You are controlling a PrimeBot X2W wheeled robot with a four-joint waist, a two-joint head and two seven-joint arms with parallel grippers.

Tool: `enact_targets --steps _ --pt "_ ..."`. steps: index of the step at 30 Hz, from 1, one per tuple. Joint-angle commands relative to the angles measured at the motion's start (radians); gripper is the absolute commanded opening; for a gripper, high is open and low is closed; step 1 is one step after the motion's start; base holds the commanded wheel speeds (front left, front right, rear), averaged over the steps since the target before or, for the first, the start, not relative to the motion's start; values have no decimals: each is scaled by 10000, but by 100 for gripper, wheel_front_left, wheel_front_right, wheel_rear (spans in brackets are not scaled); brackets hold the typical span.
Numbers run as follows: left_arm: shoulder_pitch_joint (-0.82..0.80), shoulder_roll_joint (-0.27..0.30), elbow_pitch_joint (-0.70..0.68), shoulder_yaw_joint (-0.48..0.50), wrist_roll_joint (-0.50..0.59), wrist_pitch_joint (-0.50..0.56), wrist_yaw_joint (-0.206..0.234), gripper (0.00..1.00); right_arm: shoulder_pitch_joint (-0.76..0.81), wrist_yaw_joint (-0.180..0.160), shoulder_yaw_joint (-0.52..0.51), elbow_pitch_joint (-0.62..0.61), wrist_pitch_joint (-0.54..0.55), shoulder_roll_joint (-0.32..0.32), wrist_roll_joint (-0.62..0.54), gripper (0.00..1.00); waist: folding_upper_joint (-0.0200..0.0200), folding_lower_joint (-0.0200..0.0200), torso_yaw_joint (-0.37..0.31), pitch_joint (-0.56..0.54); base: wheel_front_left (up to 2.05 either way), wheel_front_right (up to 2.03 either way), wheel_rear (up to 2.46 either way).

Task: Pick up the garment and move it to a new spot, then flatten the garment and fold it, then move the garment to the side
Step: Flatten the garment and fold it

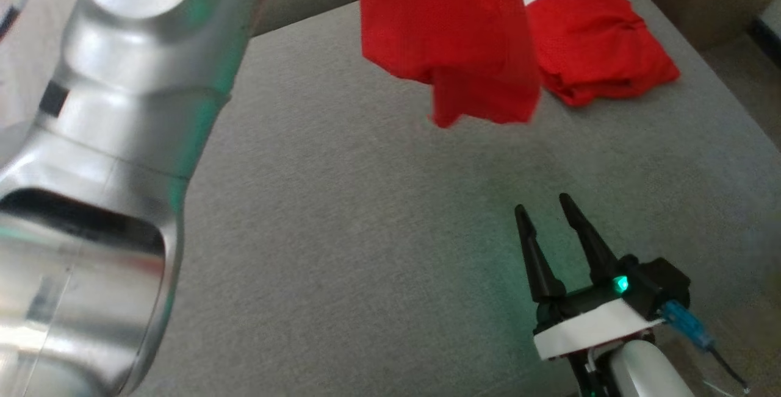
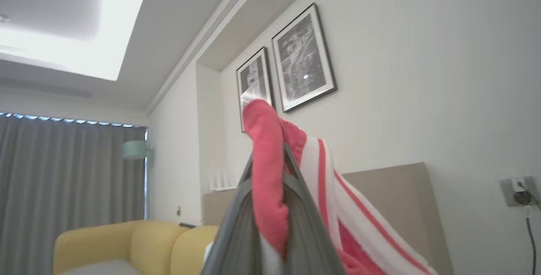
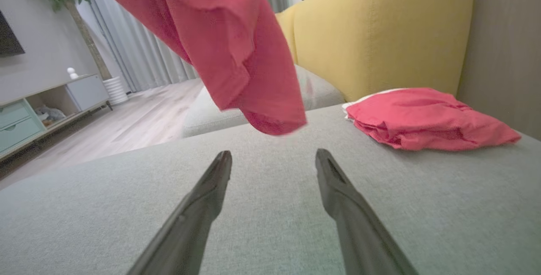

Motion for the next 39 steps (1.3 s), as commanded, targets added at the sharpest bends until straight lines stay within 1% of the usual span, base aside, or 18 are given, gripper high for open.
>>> enact_targets --steps 1,3,6,9,11,14,16,19,22,23,24,25,26,30,32,34,36,39 --pt "388 592 -61 357 -84 -18 99 0 -83 -7 130 -354 -40 48 17 100 0 1 309 -77 0 0 0" --pt "1421 824 -163 693 -321 -31 93 0 -45 -7 33 -371 -40 49 -4 100 0 1 588 -116 0 0 0" --pt "3562 1128 -482 1332 -764 -35 89 0 2 -7 -157 -421 -40 49 -68 100 0 1 1065 -82 0 0 0" --pt "5806 1294 -767 2101 -1179 -37 115 0 30 -7 -355 -471 -40 49 -167 100 0 1 1490 16 0 0 0" --pt "7177 1336 -967 2601 -1267 -37 184 0 21 -7 -429 -493 -40 50 -237 100 0 1 1731 94 0 0 0" --pt "8912 1192 -1391 3465 -1258 -38 325 0 36 -7 -498 -506 -40 50 -322 100 0 1 2019 147 0 0 0" --pt "9894 973 -1767 4000 -1195 -38 337 0 48 -7 -570 -511 -40 41 -346 100 0 1 2191 179 0 0 0" --pt "11098 653 -2416 4686 -1018 -38 292 0 30 -7 -562 -506 -40 24 -355 100 0 1 2366 229 0 0 0" --pt "12009 460 -3152 5069 -474 -39 334 0 57 -7 -621 -535 -40 14 -350 100 0 1 2570 275 0 0 0" --pt "12223 419 -3372 5157 -257 -39 384 23 70 -7 -615 -526 -40 -1 -345 100 0 1 2640 288 0 0 0" --pt "12388 388 -3570 5224 -36 -39 442 95 73 -7 -585 -509 -40 -23 -342 100 0 1 2688 299 0 0 0" --pt "12502 366 -3812 5301 248 -39 547 100 77 -7 -558 -492 -40 -47 -338 100 0 1 2731 306 0 0 0" --pt "12502 366 -3812 5301 248 -39 547 100 77 -7 -558 -492 -40 -47 -338 100 0 1 2731 306 0 0 0" --pt "12650 342 -4900 5467 1621 -39 1095 100 54 -7 -534 -475 -40 -102 -328 100 0 1 2786 331 0 0 0" --pt "12553 482 -5438 5260 2581 -39 1373 100 8 -7 -526 -485 -40 -129 -328 100 0 1 2760 382 0 0 0" --pt "12349 581 -5839 4851 3393 -39 1531 100 -49 -7 -503 -501 -40 -165 -329 100 0 1 2716 457 0 0 0" --pt "12044 579 -5967 4281 3912 -23 1449 100 -101 -7 -478 -526 -40 -203 -336 100 0 1 2644 562 0 0 0" --pt "11309 522 -5950 3243 4552 472 1114 100 -201 -7 -458 -562 -40 -233 -358 100 0 1 2488 809 0 0 0"
